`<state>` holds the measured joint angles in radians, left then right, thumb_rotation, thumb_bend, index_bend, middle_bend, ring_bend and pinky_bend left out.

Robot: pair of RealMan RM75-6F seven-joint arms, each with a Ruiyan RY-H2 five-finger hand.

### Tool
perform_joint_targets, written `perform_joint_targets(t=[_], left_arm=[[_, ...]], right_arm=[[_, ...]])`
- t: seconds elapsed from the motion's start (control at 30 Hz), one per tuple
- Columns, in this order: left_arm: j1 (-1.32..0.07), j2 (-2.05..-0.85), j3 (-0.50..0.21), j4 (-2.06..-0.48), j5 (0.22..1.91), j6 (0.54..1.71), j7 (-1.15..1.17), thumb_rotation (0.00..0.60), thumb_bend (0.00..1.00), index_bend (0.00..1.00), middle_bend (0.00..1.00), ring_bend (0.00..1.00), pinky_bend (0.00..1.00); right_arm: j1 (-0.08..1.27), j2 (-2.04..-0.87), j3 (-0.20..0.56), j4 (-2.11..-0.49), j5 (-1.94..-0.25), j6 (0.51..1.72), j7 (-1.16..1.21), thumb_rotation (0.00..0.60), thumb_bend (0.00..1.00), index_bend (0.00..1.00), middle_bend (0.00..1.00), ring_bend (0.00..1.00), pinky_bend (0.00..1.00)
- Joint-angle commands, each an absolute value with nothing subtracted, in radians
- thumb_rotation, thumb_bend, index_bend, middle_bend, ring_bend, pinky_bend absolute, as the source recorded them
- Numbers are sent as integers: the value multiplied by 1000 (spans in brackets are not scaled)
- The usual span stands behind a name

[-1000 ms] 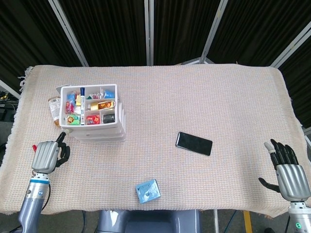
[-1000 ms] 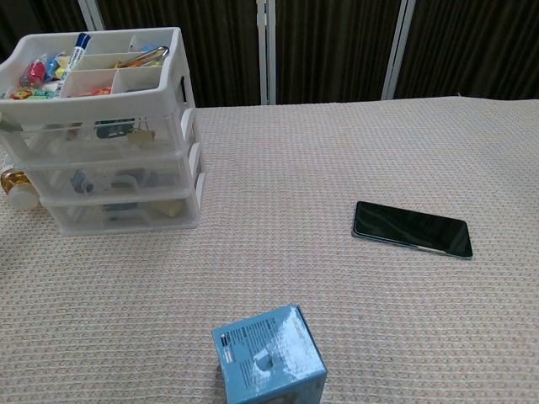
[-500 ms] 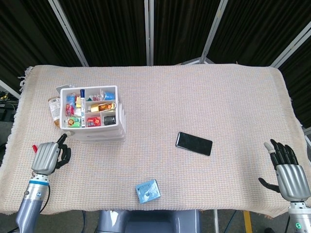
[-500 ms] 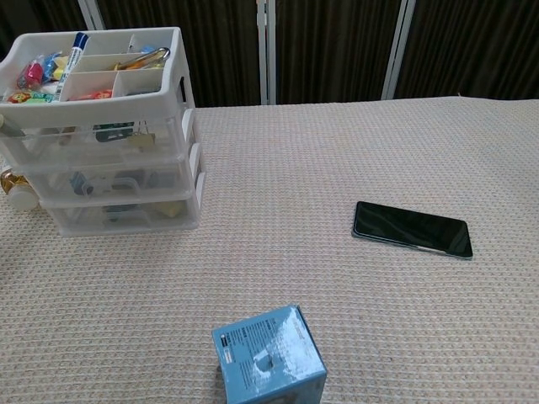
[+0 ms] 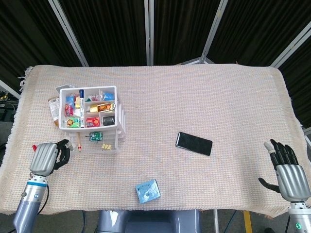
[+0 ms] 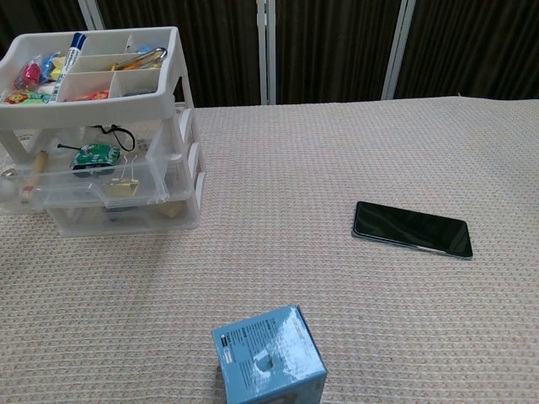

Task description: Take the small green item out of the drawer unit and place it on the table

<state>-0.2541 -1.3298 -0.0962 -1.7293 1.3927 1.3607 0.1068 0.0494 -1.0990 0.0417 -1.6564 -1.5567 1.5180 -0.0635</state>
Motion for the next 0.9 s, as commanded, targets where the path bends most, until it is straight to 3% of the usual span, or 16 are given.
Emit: perform_joint_targets(t=[0.03,0.9], left_arm=[[-252,-1328,-93,-1730,1399,1364,102,600,644,646,824,840,741],[-226,-1279,-25,-1790,1495,1377,63,600,645,659,824,840,741]], right_arm=[[50,-1100,42,-1656,-1556,1517,-64,600,22,0,0,0,0],[48,-1095,40,-1662,-1557,1517,-67,600,21,0,0,0,0]])
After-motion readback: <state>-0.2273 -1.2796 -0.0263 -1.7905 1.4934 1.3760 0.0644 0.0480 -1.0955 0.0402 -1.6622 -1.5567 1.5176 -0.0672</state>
